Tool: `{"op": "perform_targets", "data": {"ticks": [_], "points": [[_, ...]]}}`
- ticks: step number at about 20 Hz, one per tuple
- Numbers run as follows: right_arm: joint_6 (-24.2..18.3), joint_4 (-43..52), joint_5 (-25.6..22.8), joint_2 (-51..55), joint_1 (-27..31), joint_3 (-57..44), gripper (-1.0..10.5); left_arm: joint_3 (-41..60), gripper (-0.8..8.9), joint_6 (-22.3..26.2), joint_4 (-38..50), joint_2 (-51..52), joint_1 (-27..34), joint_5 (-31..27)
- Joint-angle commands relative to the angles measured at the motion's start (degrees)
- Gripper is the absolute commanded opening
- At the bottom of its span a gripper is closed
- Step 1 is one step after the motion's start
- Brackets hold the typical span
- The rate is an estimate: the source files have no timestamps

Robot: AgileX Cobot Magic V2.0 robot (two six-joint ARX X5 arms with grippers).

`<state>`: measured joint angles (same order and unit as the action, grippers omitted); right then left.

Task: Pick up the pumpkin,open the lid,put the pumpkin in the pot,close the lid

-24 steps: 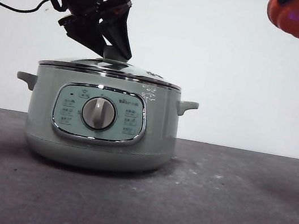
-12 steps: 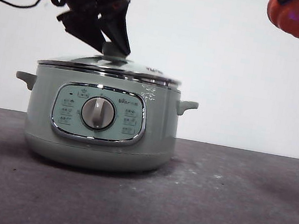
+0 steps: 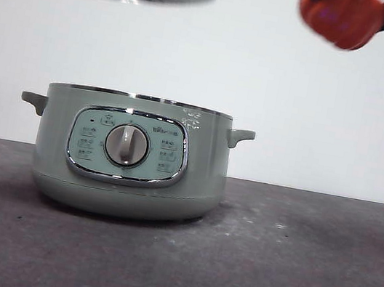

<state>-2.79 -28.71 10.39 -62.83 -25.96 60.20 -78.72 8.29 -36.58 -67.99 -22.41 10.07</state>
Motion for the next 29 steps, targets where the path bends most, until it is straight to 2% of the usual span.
{"op": "perform_targets", "data": {"ticks": [1, 6, 9, 13, 17, 21, 28, 29], "points": [[0.3, 1.3, 0.2, -6.2, -2.4, 4.2, -0.1, -0.2, -0.09, -0.6, -1.9, 5.9, 0.0, -1.2], [-1.2, 1.3, 0.1, -23.4, -7.0, 18.6, -0.1, -0.2, -0.09, -1.8, -10.8, 16.3, 0.0, -5.3], [-2.6, 1.3, 0.0, -33.4, -9.3, 26.8, -0.1, -0.2, -0.09, -2.5, -14.1, 20.8, 0.0, -5.6], [-7.2, 1.6, -1.9, -44.3, -11.9, 34.3, -0.1, -0.2, -0.09, -3.7, -16.6, 24.2, 0.0, -5.6], [-10.4, 4.6, -3.3, -50.0, -13.4, 34.9, -0.1, -0.2, -0.09, -3.8, -17.7, 24.6, 0.0, -5.6], [-10.5, 5.1, -4.8, -53.9, -13.8, 34.9, -0.1, -0.2, -0.09, -3.8, -17.8, 24.6, 0.0, -5.5], [-10.6, 3.7, -4.7, -56.7, -14.0, 34.8, -0.1, -0.2, -0.09, -3.8, -18.6, 24.6, 0.0, -5.4], [-10.6, 3.3, -4.5, -56.7, -14.0, 34.8, 0.6, -0.2, -0.09, -3.8, -18.6, 24.6, 0.0, -5.4]]}}
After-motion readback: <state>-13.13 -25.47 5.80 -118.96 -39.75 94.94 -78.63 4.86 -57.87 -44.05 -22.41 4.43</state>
